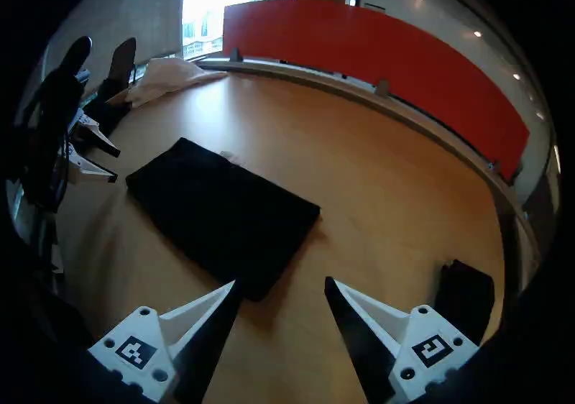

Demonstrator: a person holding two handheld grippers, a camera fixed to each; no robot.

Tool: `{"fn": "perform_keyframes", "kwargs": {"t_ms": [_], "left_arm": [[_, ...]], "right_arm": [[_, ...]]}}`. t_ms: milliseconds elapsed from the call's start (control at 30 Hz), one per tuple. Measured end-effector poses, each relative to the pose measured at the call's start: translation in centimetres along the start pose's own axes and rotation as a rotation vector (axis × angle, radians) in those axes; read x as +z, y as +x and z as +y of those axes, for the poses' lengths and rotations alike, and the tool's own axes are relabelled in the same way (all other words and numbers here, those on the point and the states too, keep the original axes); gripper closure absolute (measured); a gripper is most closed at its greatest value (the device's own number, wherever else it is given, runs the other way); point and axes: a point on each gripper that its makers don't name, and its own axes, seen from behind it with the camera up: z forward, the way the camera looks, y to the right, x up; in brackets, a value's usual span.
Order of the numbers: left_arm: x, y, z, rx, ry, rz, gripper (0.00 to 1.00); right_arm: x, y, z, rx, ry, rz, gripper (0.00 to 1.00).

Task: Fold towel

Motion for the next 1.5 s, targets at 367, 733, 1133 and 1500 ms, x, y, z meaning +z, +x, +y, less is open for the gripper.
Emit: {"fn": "perform_keyframes", "kwargs": {"t_ms": [367,733,1133,1500], "left_arm": [[-0.8,-0.9,-0.4,-0.036,0.025,0.011,0.03],[-2.1,-2.3,-0.8,-0.092,0.057,0.044,0.03],[-3.2,-3.1,-1.3,-0.128,0.089,0.092,0.03],[-4.1,-3.5,-1.8,-0.152,0.126,0.152,0.03]], "right_arm": [[0.5,-0.3,-0.3,-0.053,0.047,-0.009,0.14],[1.2,-0.4,-0.9,-0.108,0.112,-0.022,0.14],[1.8,-0.9,-1.1,-0.149,0.145,-0.045,0.14],[1.8,-2.2,-1.3,-0.172,0.177,-0.090,0.26]]}}
